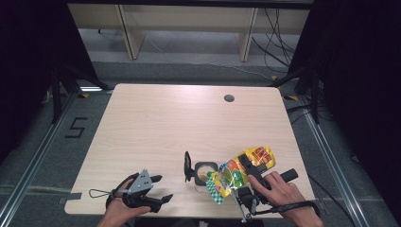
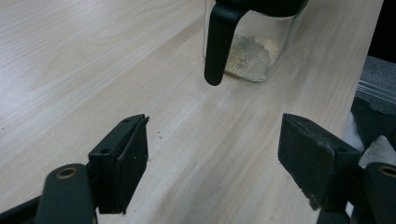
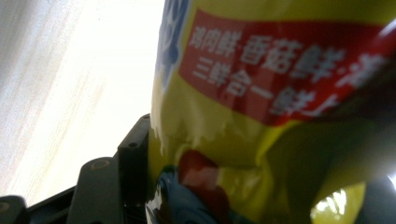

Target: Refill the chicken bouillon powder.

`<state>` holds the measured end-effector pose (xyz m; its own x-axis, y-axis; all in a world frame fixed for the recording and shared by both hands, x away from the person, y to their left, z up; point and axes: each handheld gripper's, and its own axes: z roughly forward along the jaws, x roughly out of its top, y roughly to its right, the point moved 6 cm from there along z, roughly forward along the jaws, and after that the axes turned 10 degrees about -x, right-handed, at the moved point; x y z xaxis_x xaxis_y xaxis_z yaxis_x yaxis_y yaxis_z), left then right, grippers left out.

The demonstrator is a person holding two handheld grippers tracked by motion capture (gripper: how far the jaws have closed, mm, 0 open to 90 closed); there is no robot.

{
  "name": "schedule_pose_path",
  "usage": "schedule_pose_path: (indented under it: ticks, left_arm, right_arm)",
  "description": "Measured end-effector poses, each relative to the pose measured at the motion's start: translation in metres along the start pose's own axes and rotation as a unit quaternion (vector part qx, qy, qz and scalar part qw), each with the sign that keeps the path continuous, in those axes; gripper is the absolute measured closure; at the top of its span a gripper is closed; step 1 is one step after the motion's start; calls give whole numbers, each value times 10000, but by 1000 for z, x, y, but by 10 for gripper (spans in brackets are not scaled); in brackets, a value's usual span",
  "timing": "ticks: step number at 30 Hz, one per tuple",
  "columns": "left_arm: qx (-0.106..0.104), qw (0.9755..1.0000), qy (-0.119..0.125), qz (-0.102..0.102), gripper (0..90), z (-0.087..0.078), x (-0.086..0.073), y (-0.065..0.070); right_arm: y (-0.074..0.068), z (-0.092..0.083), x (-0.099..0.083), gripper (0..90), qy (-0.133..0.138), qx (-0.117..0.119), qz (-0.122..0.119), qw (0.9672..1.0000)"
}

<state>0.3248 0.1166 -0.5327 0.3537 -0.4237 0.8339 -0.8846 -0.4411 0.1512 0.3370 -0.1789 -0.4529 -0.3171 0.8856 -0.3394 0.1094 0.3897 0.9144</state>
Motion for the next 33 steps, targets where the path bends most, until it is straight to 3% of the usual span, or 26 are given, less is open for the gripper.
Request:
schedule_pose_path:
  ticks: [5,9,10,11,12,13,14,15,16,17,18,21,23,25,27,28,31,32,33]
  left_arm:
    - [-26,10000,-13,-1,240,1,0,1]
    - [56,10000,-9,1,242,0,0,-2]
    - [38,10000,1,-44,241,0,0,-1]
    - [29,10000,40,-40,241,0,0,-1]
    - [15,9999,84,-68,241,1,0,0]
    - [20,10000,-7,64,242,-1,0,-1]
    - [-1,10000,29,-35,241,0,0,1]
    - [12,10000,53,-15,241,0,0,1]
    - [-5,9999,18,119,242,-1,0,-1]
    - [9,10000,23,69,242,-2,0,-1]
    - [65,10000,43,-19,242,-2,0,-1]
    - [65,9999,104,-12,242,-2,0,-1]
    - [76,10000,48,-39,243,-3,-1,0]
    - [84,10000,41,-15,244,-3,-1,0]
    - [89,9999,62,-32,244,-3,0,0]
    - [97,9999,43,32,244,-3,0,-1]
    - [90,9999,-13,55,244,-3,0,-1]
    - [89,9999,-14,62,244,-2,0,-1]
    - [88,9999,-18,61,244,-3,0,-1]
  right_arm:
    - [3,2,1,373,75,-55,-118,9999]
    - [0,1,-1,373,-70,-15,45,10000]
    - [3,4,-1,373,53,-63,-115,9999]
    - [-1,3,-3,373,-54,5,61,10000]
    - [-1,3,-3,374,-72,10,90,9999]
    - [0,3,-3,373,-45,-10,-6,10000]
    - [3,4,-1,374,22,-76,-46,10000]
    - [1,3,-1,373,-54,-33,135,9999]
    - [1,3,-1,373,-24,-21,119,9999]
    - [0,4,-1,374,-30,-32,90,9999]
    - [1,5,-1,374,19,-21,-109,9999]
    - [4,5,-1,374,66,-80,-138,9999]
    - [-1,3,-2,374,-105,-5,202,9997]
    - [3,5,-1,374,-45,47,-274,9996]
    - [1,4,1,374,-17,27,-131,9999]
    - [3,4,0,374,4,21,-251,9997]
    - [3,5,0,374,-12,15,-298,9996]
    - [1,3,-1,374,-122,33,-124,9998]
    - [1,3,-1,374,-118,23,-115,9999]
